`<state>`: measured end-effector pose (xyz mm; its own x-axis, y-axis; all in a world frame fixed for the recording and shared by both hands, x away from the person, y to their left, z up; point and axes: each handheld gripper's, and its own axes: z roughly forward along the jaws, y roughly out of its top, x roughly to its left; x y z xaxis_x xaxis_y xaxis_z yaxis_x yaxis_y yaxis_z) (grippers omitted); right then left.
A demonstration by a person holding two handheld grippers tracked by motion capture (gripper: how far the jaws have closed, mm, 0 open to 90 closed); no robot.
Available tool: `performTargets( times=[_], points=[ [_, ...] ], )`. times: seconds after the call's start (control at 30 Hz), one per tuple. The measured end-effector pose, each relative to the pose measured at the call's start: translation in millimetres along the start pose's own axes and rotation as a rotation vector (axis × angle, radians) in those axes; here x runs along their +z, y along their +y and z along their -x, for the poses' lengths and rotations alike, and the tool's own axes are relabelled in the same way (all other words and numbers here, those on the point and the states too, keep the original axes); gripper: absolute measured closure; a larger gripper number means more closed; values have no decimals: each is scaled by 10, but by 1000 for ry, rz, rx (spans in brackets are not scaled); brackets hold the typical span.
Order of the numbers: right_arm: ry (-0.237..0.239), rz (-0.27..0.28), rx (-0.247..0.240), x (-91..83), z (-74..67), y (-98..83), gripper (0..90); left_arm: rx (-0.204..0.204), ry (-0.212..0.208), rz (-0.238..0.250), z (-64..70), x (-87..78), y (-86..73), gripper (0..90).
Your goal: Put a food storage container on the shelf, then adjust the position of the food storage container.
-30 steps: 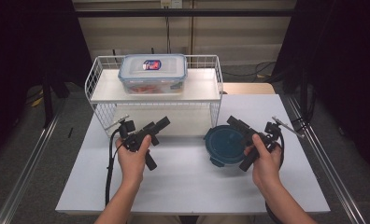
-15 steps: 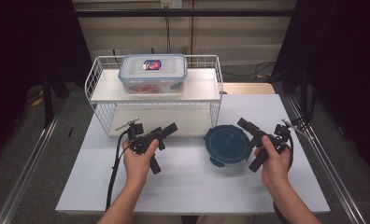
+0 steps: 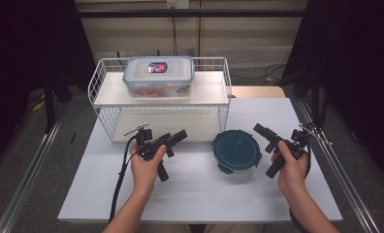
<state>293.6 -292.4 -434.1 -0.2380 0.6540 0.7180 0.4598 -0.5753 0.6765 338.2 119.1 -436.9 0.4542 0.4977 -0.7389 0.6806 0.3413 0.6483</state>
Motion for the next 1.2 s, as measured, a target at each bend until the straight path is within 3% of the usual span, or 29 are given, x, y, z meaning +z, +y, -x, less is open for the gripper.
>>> performTargets(
  times=[0.1,0.27,0.43,0.57,0.7,0.73,0.77,0.8,0.97,1.03,1.2],
  points=[
    [-10,-14,-7,0,21,5,204,22,6,-15,-36,6,-2,25],
    [-23,-13,-14,12,78,25,204,18,29,-32,-58,19,-6,29],
    [-36,-32,-10,45,160,32,247,28,24,-42,-62,13,-6,28],
    [-52,-46,-21,73,224,30,390,26,26,-43,-45,6,-12,28],
    [-109,-73,-42,71,299,42,574,37,19,-50,-48,11,-28,28],
    [-120,-71,-43,68,313,44,601,51,38,-66,-48,3,-32,29],
    [-132,-62,-43,58,328,50,656,61,29,-69,-59,6,-37,29],
    [-139,-62,-51,52,344,59,685,54,38,-79,-52,3,-44,28],
    [-181,-99,-60,57,451,40,856,63,15,-119,-94,30,-75,29],
    [-182,-111,-56,49,479,20,900,56,13,-117,-104,32,-76,29],
    [-174,-144,-56,41,482,-42,900,45,10,-111,-112,29,-64,29]
  ],
)
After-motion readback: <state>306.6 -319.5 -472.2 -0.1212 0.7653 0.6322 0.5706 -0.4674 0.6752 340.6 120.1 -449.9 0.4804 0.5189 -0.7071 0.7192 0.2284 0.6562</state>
